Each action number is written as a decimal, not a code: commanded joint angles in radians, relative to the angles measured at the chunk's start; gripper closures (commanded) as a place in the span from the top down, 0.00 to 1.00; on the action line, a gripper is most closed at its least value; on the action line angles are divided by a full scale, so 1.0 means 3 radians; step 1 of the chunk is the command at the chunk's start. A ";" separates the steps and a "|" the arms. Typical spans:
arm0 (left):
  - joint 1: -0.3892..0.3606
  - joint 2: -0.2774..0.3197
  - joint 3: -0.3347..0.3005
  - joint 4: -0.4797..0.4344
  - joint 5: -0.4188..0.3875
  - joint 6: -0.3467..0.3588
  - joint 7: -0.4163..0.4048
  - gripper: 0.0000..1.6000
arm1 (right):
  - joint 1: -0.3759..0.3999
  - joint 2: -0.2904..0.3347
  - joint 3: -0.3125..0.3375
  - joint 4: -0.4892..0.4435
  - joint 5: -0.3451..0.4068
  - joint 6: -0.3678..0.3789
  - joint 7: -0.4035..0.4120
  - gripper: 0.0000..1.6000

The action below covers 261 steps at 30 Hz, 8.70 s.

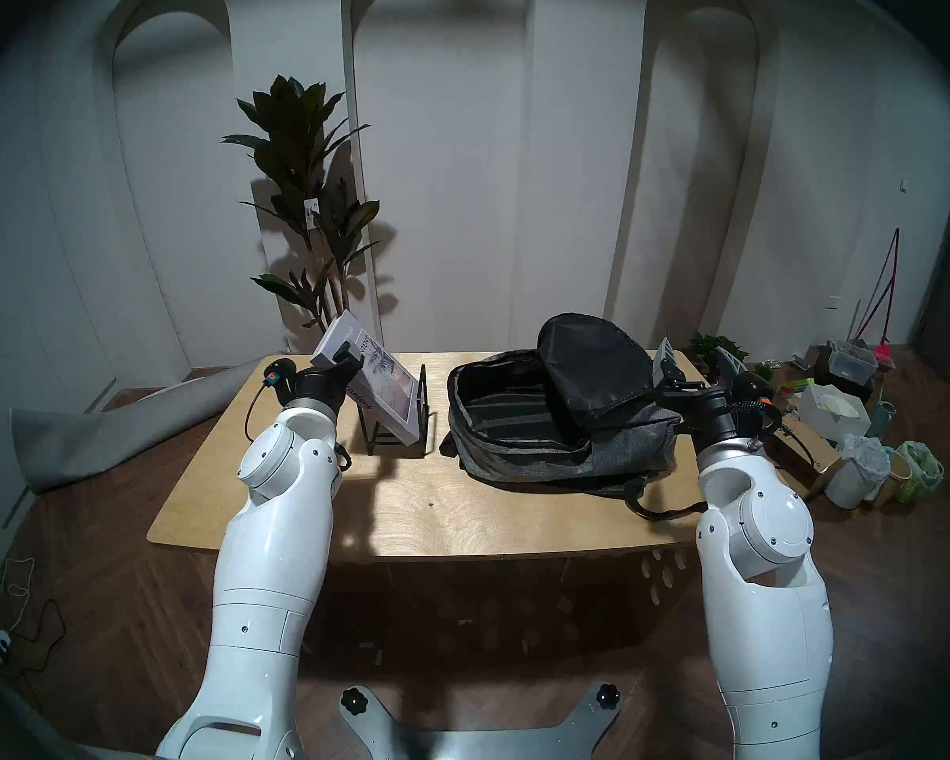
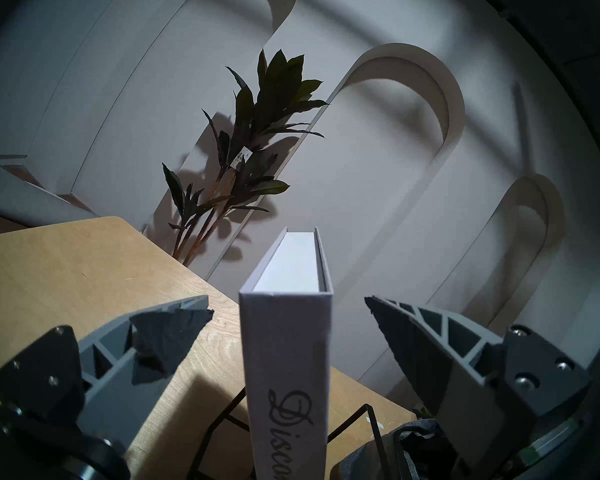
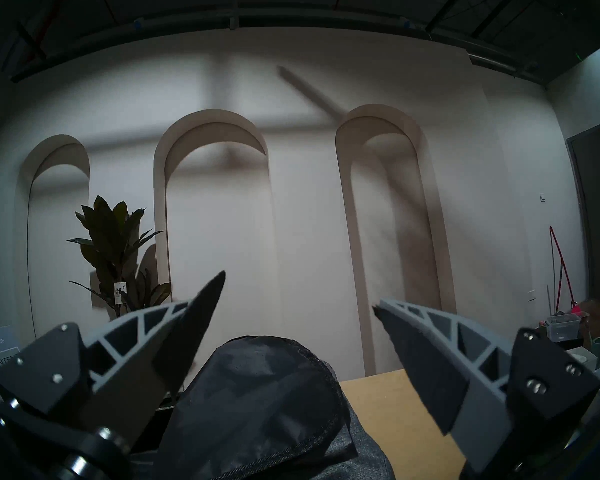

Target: Put the book into the bag and close the bag

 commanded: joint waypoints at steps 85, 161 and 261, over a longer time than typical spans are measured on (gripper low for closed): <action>-0.0080 -0.0422 0.0722 -0.1434 0.0258 0.0460 0.1106 0.00 | 0.0432 0.0503 0.0956 0.0277 0.0493 0.0606 0.0361 1.00; -0.1056 -0.1065 0.2066 0.1395 -0.0143 -0.1836 0.1668 0.00 | 0.0240 0.0796 0.1594 0.0296 0.0664 0.0504 0.1044 1.00; -0.1016 -0.0848 0.2349 0.1251 -0.0774 -0.0650 0.2268 1.00 | 0.0592 0.0800 0.1427 0.0702 0.0762 0.0342 0.1175 1.00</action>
